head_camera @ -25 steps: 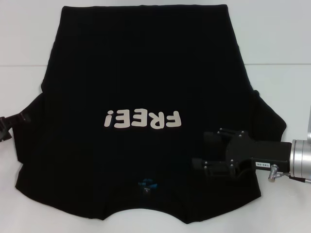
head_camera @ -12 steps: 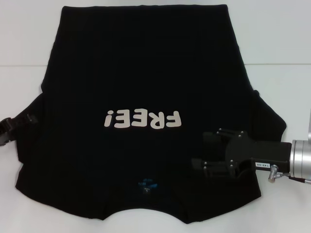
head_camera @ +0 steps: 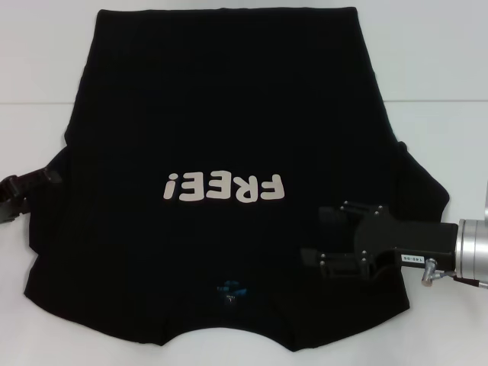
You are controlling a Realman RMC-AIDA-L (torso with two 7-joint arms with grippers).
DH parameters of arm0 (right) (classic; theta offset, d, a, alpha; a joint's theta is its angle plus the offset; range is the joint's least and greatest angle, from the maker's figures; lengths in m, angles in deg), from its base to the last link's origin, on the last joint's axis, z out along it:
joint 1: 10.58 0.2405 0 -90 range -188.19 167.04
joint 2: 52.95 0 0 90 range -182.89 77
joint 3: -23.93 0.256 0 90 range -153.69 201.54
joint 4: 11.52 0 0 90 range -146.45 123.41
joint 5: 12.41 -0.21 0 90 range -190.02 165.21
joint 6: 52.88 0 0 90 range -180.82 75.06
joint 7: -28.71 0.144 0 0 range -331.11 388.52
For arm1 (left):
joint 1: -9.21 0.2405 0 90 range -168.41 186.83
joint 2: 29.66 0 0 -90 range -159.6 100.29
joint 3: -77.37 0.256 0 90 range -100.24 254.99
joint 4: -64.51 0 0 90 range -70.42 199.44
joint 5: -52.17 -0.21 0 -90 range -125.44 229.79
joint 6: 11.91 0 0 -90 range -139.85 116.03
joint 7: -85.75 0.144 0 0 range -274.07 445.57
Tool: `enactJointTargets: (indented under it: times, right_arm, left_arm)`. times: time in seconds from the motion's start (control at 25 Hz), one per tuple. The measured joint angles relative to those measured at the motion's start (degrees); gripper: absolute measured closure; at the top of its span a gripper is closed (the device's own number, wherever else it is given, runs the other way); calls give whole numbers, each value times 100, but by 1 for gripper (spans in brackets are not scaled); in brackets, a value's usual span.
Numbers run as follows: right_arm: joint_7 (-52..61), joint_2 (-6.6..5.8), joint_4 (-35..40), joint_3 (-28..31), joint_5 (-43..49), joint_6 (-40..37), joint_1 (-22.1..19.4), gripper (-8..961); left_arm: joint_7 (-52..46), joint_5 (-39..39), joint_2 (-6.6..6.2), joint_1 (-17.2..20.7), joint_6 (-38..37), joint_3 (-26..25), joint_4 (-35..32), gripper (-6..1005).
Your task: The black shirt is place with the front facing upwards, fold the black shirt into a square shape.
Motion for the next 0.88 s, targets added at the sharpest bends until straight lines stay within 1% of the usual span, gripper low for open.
enactJointTargets:
  times: [0.32,0.88]
  right_arm:
    - [0,0,0,0,0,4,0,60]
    - [0,0,0,0,1,0,0,60]
  left_arm:
    - [15,-74,-10,29,206,0,-3,68]
    - [2,-140,7,57,284,21,2,69]
